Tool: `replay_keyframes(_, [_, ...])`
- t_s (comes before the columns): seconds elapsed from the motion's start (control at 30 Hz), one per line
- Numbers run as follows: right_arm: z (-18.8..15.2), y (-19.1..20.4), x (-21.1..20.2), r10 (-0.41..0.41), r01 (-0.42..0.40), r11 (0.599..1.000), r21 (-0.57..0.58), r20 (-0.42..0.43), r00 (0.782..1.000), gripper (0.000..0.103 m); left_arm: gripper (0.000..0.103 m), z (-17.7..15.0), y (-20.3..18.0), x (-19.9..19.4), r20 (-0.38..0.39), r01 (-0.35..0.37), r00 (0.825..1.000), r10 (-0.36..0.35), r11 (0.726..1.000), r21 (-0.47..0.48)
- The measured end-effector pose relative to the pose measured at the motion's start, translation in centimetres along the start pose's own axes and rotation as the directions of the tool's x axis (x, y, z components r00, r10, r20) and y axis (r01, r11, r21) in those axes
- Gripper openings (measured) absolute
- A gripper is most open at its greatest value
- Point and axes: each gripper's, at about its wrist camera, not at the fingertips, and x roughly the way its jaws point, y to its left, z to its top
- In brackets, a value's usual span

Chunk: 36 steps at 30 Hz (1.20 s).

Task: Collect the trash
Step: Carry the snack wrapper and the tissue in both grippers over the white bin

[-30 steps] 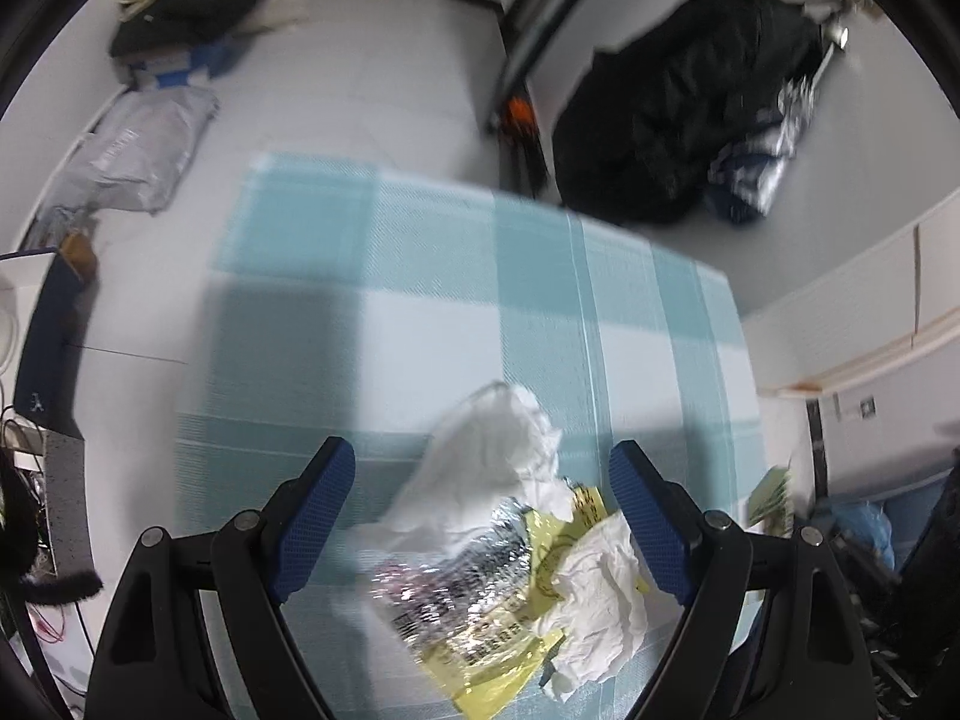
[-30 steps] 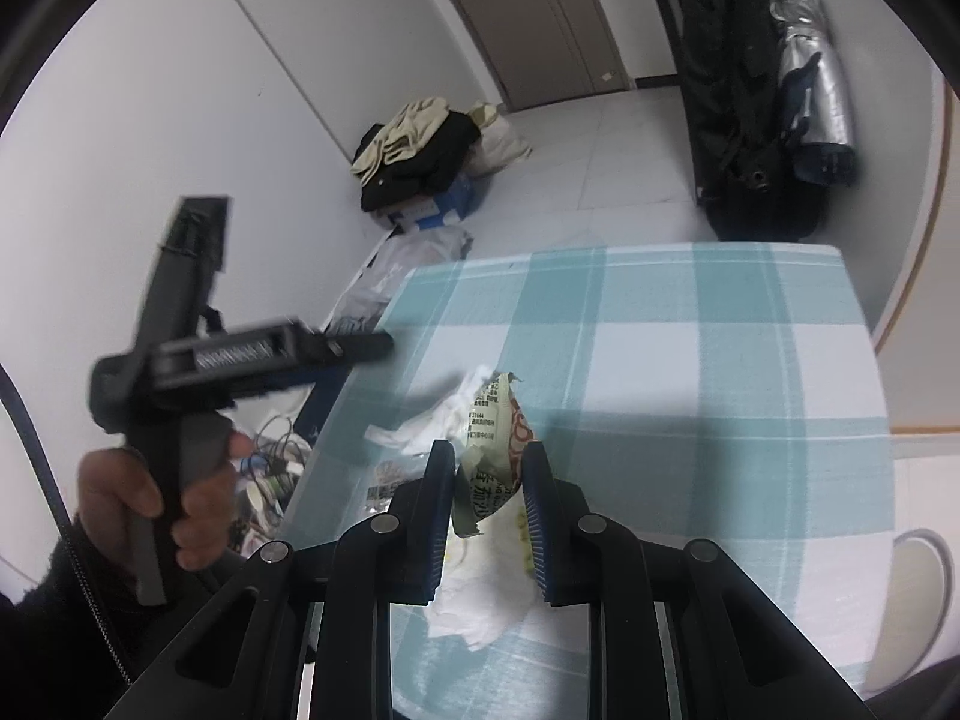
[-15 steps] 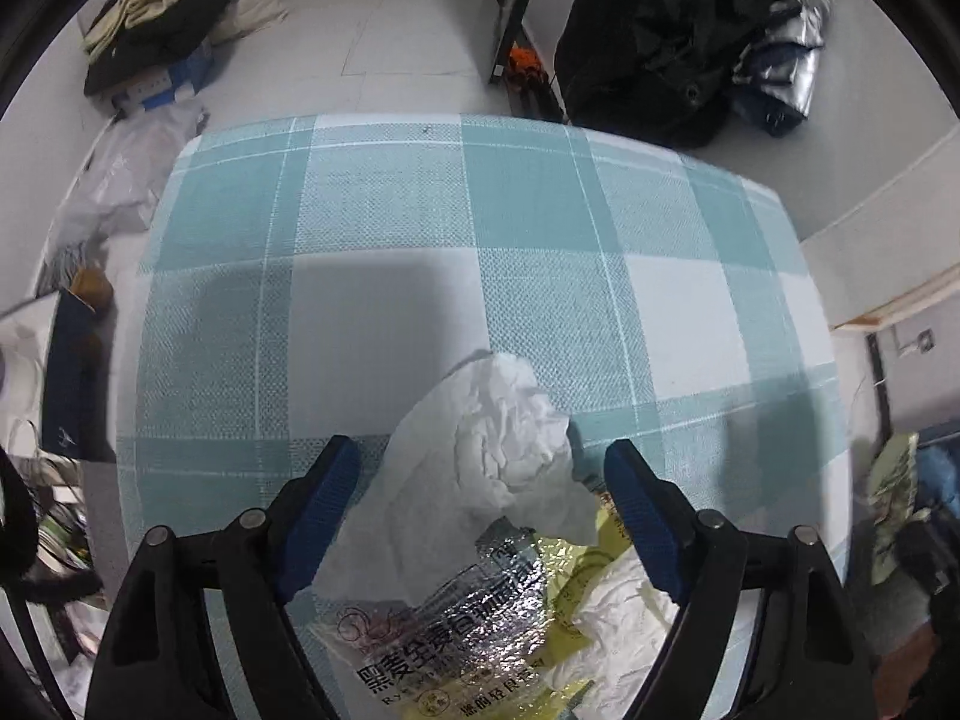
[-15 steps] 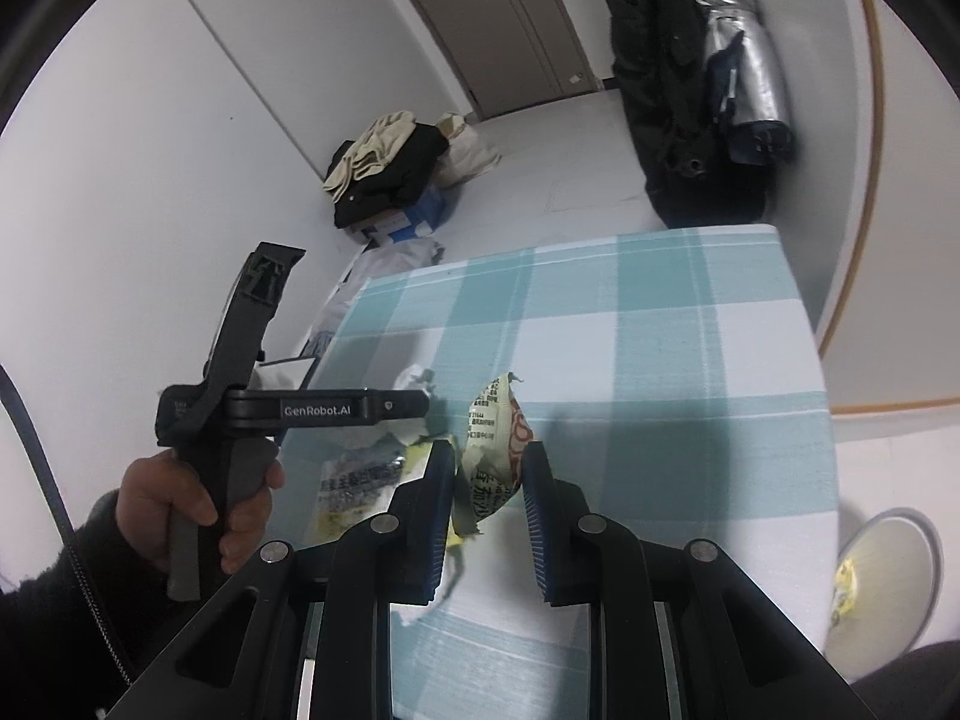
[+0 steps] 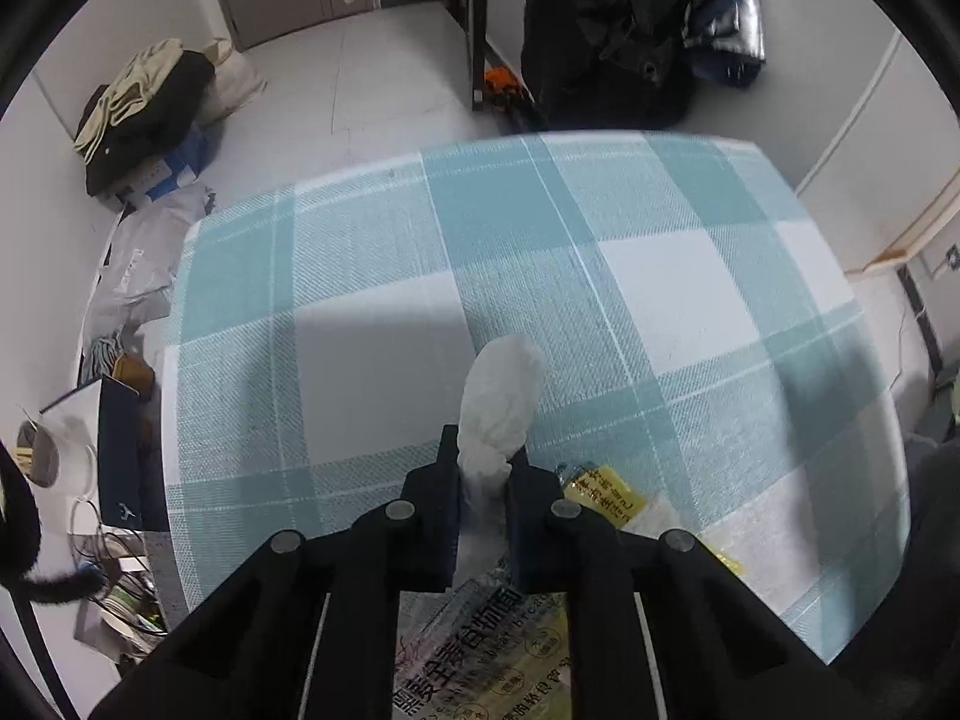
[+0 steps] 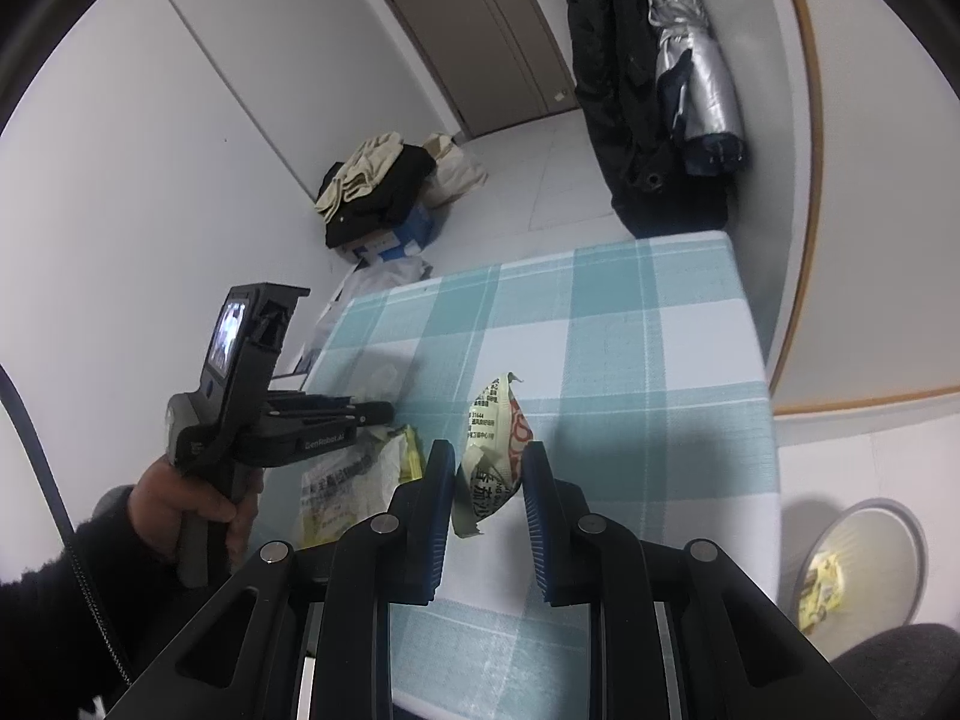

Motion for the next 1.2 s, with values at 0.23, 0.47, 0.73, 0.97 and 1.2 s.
replay_keyframes(0.23, [-0.1,-0.4,-3.0,0.005,-0.005,1.0,0.0,0.054,0.999,0.022,0.008,0.1,0.3,-2.7,0.093,-0.014,0.995,0.02,0.998,-0.061])
replay_keyframes(0.47, [-0.3,-1.4,-6.7,0.008,-0.009,1.0,0.005,0.116,0.993,0.022,0.008,0.4,-3.5,-6.4,0.213,-0.046,0.976,0.041,0.999,0.019])
replay_keyframes(0.73, [-0.5,-3.5,-11.0,-0.013,0.006,0.999,0.038,0.196,0.981,0.022,0.008,1.2,-8.4,-10.0,0.28,0.019,0.959,-0.05,0.994,0.11])
replay_keyframes(0.97, [-0.7,-6.2,-15.5,-0.058,0.035,0.996,0.086,0.289,0.956,0.022,0.008,2.5,-13.4,-12.7,0.306,0.123,0.935,-0.179,0.973,0.193])
replay_keyframes(1.2, [-1.9,-10.6,-19.4,-0.139,0.087,0.982,0.165,0.338,0.931,0.022,0.008,3.8,-20.1,-13.0,0.275,0.225,0.91,-0.31,0.927,0.3])
